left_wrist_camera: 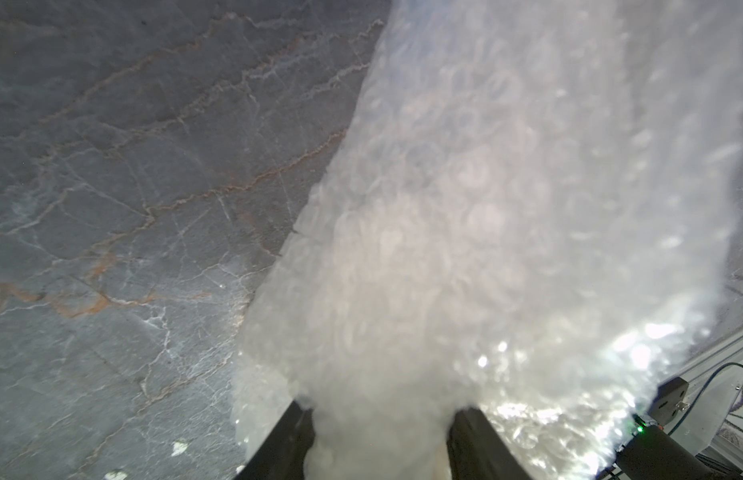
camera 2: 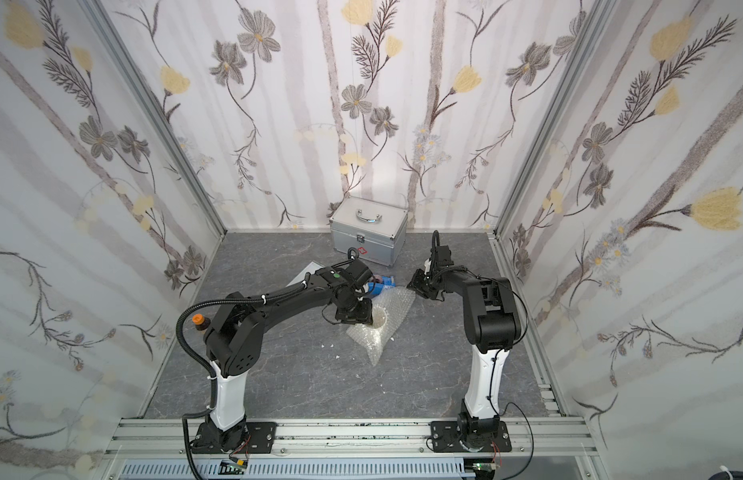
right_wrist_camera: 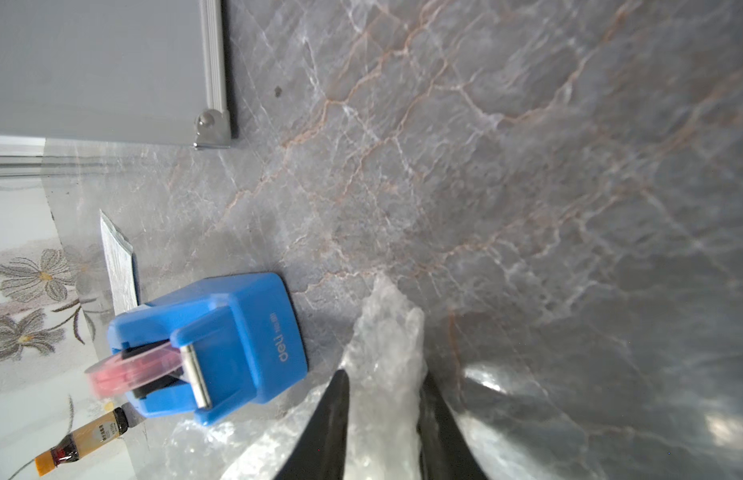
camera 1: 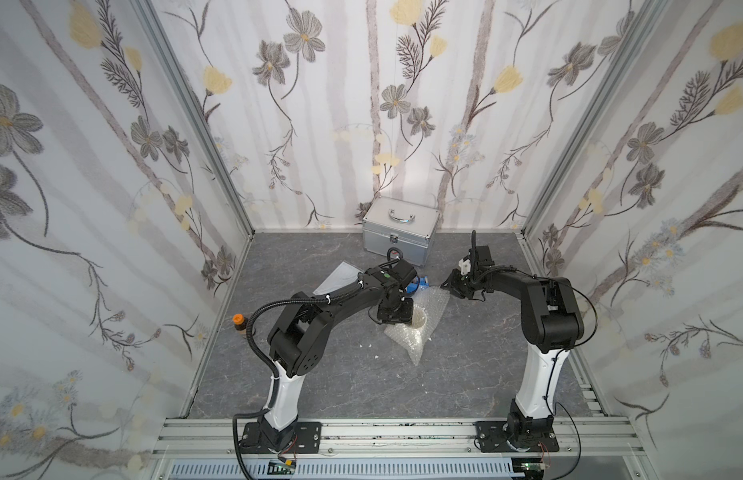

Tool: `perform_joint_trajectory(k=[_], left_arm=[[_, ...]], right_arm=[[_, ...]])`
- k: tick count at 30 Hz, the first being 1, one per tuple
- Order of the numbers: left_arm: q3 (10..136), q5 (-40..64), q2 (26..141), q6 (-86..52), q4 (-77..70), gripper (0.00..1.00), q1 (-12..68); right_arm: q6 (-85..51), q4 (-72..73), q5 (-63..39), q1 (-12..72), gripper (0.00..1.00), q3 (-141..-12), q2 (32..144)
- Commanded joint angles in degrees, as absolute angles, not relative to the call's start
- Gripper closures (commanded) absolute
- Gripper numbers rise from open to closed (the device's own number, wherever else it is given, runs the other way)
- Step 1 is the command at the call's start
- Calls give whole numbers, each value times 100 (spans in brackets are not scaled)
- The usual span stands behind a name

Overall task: Wrap mugs in bubble wrap
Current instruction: Wrap the mug in bubble wrap.

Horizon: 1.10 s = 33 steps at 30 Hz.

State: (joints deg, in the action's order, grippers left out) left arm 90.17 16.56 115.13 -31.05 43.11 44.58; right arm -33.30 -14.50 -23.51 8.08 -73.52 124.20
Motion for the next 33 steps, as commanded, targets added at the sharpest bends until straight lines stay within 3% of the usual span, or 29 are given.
perform_joint_trajectory(k=[1, 4, 33], left_arm=[[9112, 1600, 11558, -3027, 4394, 53, 4459], [9162, 1591, 11593, -3014, 4434, 52, 4458], [9555, 1564, 11812, -2922, 4693, 53, 4464]], right_arm=[[-3351, -1359, -2302, 865, 90, -7366, 12091], [-3340, -1362, -2362, 951, 100, -7341, 11807], [-3196, -779, -2735, 2020, 100, -5464, 9595]])
